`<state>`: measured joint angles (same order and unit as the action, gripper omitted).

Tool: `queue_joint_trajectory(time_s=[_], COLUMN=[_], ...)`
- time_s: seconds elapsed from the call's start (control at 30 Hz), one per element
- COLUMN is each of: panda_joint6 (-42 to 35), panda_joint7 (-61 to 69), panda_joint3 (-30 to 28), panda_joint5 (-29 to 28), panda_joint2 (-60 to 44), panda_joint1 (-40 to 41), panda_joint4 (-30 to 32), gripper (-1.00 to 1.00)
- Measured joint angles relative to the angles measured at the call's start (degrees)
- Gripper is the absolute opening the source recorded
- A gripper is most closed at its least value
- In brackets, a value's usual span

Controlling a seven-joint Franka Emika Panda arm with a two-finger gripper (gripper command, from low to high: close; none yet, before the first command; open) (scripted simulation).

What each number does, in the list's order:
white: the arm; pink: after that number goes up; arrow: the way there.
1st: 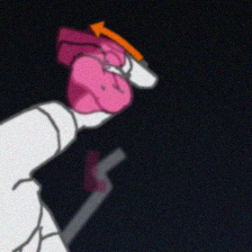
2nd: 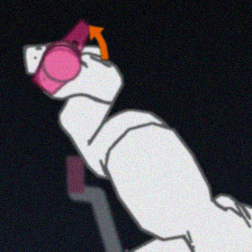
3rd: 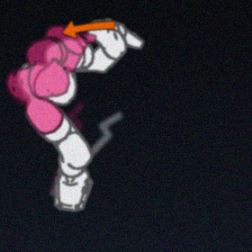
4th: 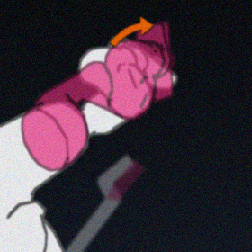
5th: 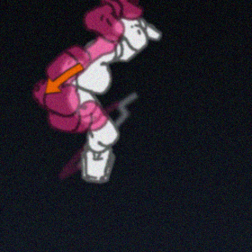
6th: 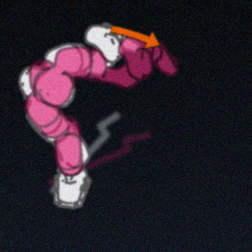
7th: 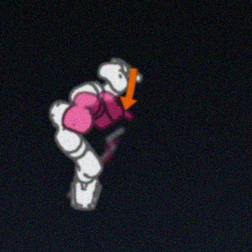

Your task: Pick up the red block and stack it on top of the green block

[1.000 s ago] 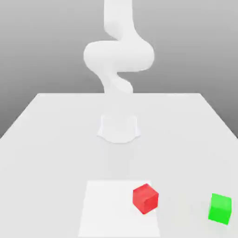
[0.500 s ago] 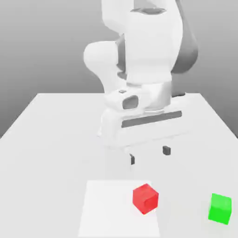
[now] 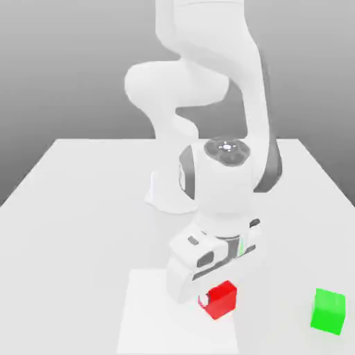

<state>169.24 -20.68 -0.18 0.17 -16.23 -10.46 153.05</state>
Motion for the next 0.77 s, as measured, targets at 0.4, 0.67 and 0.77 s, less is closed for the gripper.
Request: queue_joint_trajectory(time_s=[0.4,0.67,0.77], panda_joint6=[-16.8,-15.0,-14.1], panda_joint7=[3.1,3.8,3.6], panda_joint3=[5.5,9.0,8.7], panda_joint5=[-1.7,-6.4,-6.8], panda_joint2=[9.4,-1.7,-2.8], panda_joint1=[-6.4,-12.7,-12.9], panda_joint4=[-7.4,-16.4,-16.5], gripper=[-1.0,-1.0,1.0])
